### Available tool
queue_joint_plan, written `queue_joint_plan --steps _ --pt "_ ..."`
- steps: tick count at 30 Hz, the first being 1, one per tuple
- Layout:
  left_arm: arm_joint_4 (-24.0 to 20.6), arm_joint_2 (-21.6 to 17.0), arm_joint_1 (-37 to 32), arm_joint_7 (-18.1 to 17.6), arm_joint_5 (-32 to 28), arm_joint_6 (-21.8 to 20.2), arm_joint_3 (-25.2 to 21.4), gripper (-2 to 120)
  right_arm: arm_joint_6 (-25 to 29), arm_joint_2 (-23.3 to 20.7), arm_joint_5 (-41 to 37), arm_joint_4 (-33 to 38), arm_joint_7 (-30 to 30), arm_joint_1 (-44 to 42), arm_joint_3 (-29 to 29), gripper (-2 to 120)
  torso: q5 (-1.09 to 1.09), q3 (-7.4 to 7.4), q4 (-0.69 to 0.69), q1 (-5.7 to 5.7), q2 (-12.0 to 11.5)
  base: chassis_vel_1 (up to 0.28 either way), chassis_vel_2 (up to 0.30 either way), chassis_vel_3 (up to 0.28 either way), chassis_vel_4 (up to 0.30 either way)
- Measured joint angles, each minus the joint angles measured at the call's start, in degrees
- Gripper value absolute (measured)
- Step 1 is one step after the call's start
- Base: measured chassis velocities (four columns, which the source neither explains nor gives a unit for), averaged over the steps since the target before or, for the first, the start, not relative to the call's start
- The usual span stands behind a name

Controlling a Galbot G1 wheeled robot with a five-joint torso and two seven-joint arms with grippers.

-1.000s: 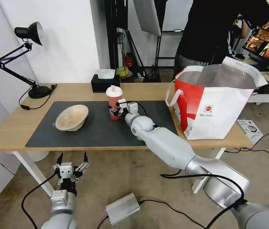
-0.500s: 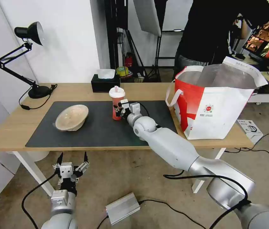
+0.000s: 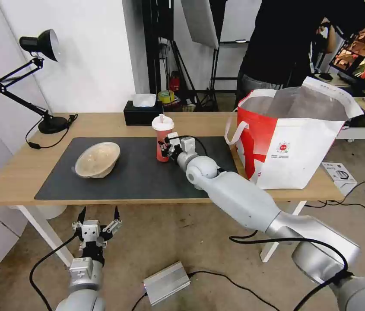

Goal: Pick up the trash from the table and place it into the takeout bag.

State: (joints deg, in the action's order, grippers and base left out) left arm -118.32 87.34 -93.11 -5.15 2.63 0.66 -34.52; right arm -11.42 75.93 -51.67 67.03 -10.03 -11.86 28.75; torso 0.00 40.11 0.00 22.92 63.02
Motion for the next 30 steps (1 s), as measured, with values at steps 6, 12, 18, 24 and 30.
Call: queue_joint_plan --steps 6,12,18,24,30 --pt "-0.23 -0.98 0.28 0.11 0.11 -0.02 0.17 100 -1.24 -2.62 -1.59 5.09 -1.57 0.48 0.08 5 0.00 0.00 0.00 0.00 0.00 0.000 0.000 0.000 0.000" --pt "-0.69 -2.63 0.29 0.21 0.12 -0.09 0.01 100 -2.09 -3.85 -2.66 7.61 -2.48 1.90 0.08 5 0.00 0.00 0.00 0.00 0.00 0.000 0.000 0.000 0.000" --pt "-0.70 -3.73 0.17 0.31 0.11 -0.13 -0.14 100 -3.26 -5.24 -3.64 11.30 -3.18 3.52 0.09 5 0.00 0.00 0.00 0.00 0.00 0.000 0.000 0.000 0.000" --pt "-0.78 -4.72 -0.02 0.32 0.04 -0.08 -0.31 100 -5.41 -9.19 -6.26 18.16 -3.81 8.32 0.91 5 0.00 0.00 0.00 0.00 0.00 0.000 0.000 0.000 0.000" --pt "-1.08 -5.55 -0.36 0.32 -0.02 0.41 -0.41 100 -7.45 -15.13 -8.48 23.00 -2.18 15.61 2.99 5 0.00 -0.01 0.01 0.00 0.01 0.000 0.000 0.000 0.000"
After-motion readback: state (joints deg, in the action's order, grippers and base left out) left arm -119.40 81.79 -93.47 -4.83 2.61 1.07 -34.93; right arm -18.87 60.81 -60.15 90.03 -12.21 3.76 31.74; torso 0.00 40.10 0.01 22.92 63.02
